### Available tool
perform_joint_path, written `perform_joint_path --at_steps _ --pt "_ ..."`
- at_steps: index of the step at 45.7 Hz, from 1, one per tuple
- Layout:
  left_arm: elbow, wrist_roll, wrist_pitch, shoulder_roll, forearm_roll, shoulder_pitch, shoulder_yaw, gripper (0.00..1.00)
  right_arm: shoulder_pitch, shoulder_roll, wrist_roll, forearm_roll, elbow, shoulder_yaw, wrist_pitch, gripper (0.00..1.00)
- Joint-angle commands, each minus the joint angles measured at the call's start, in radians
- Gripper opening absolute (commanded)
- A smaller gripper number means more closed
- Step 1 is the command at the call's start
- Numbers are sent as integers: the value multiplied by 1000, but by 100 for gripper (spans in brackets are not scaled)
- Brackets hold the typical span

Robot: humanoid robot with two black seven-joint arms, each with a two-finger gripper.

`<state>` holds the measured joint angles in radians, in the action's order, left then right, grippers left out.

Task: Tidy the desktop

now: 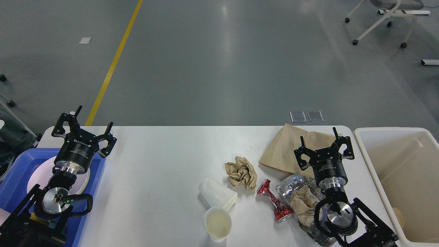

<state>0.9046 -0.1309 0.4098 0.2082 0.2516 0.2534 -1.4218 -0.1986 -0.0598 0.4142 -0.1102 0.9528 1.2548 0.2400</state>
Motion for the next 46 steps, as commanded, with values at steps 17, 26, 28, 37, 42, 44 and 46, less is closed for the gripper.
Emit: perform_joint_path --at_steps 17,26,28,37,42,44,46 --pt "7 -79 30 -12 6 -6 -54 96 1 0 0 0 0 0 -1 100" --pt "7 -84 32 -15 -1 12 -84 96 -1 0 0 0 0 0 1 100" --pt "7 -79 30 -15 -12 13 -95 96 -1 0 0 0 0 0 -1 100" --pt "5 -73 32 -6 -6 6 -85 96 -1 0 0 0 0 0 -1 100" --pt "7 -73 32 -19 -6 -43 -74 96 -1 0 0 0 0 0 1 100" --pt "7 -73 32 -19 -3 -54 -69 96 1 0 0 0 0 0 -1 100" --pt "7 -76 34 -21 -6 -54 -65 96 -1 0 0 0 0 0 1 100"
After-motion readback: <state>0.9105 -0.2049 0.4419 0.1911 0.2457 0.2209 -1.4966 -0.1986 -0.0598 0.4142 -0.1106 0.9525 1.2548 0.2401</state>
